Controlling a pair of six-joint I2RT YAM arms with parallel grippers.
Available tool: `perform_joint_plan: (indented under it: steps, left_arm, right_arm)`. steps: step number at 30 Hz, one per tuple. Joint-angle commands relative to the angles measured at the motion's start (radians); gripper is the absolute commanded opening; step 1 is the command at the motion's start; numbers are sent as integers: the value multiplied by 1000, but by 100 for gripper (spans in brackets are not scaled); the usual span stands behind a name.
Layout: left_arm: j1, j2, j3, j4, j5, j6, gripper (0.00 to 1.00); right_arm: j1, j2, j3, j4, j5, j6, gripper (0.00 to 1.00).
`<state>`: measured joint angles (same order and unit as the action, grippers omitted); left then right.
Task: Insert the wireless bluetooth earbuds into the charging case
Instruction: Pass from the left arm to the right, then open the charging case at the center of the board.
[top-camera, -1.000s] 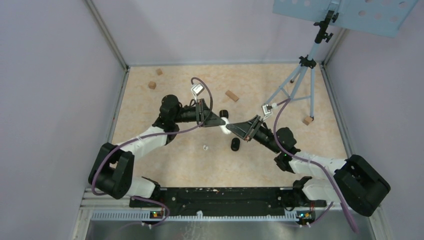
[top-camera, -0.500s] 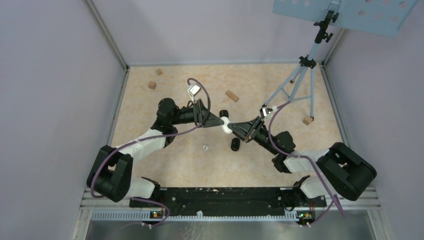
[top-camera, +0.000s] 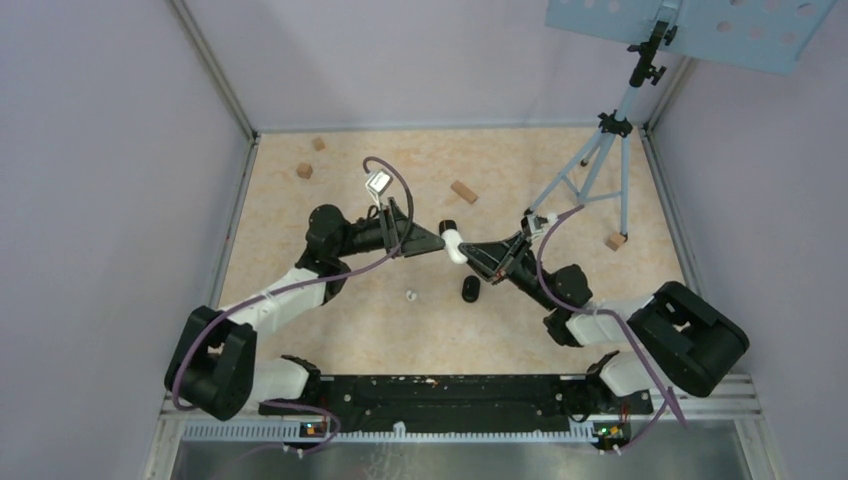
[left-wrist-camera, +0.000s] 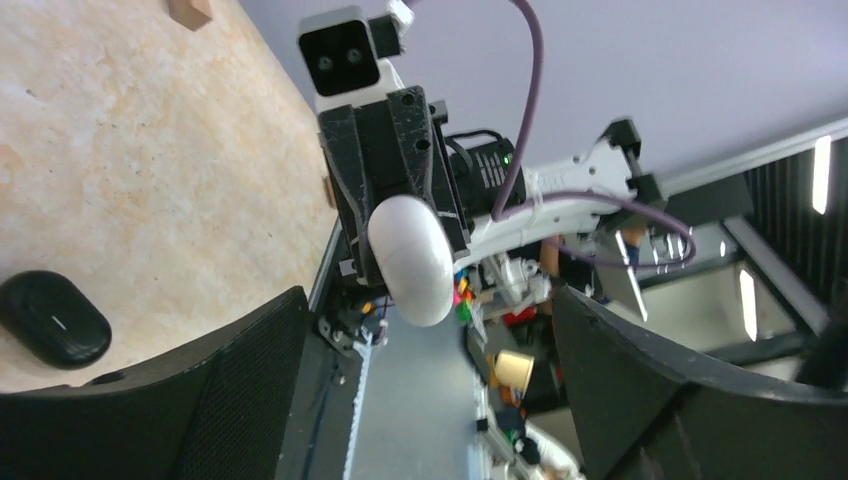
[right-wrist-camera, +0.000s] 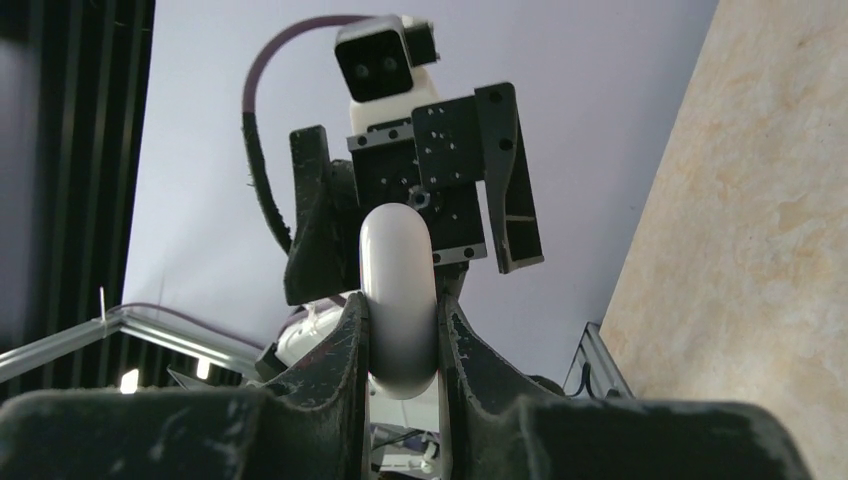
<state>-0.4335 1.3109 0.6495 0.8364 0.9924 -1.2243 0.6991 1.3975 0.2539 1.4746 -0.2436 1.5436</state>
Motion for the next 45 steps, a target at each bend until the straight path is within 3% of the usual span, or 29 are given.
perform_joint_plan:
  steps: [1, 4, 11, 26, 38, 45]
  left_arm:
    - [-34, -160, -55, -116, -229, 50, 98]
    - [-99, -238, -48, -331, -396, 145, 99]
    - [-216, -256, -35, -380, -527, 189, 93]
    - [-218, -235, -74, -296, -608, 127, 60]
    - [-206, -203, -86, -192, -556, 60, 61]
    - [-206, -183, -54, -210, -536, 67, 56]
  right_arm:
    - [-7, -100, -14, -18, 84, -69, 0]
    - [-7, -153, 10, -151, 105, -119, 0]
    - [-6, -203, 45, -270, 98, -180, 0]
    - [0, -243, 47, -308, 86, -193, 0]
    - [-1, -248, 49, -311, 60, -195, 0]
    - [-1, -242, 57, -305, 48, -195, 0]
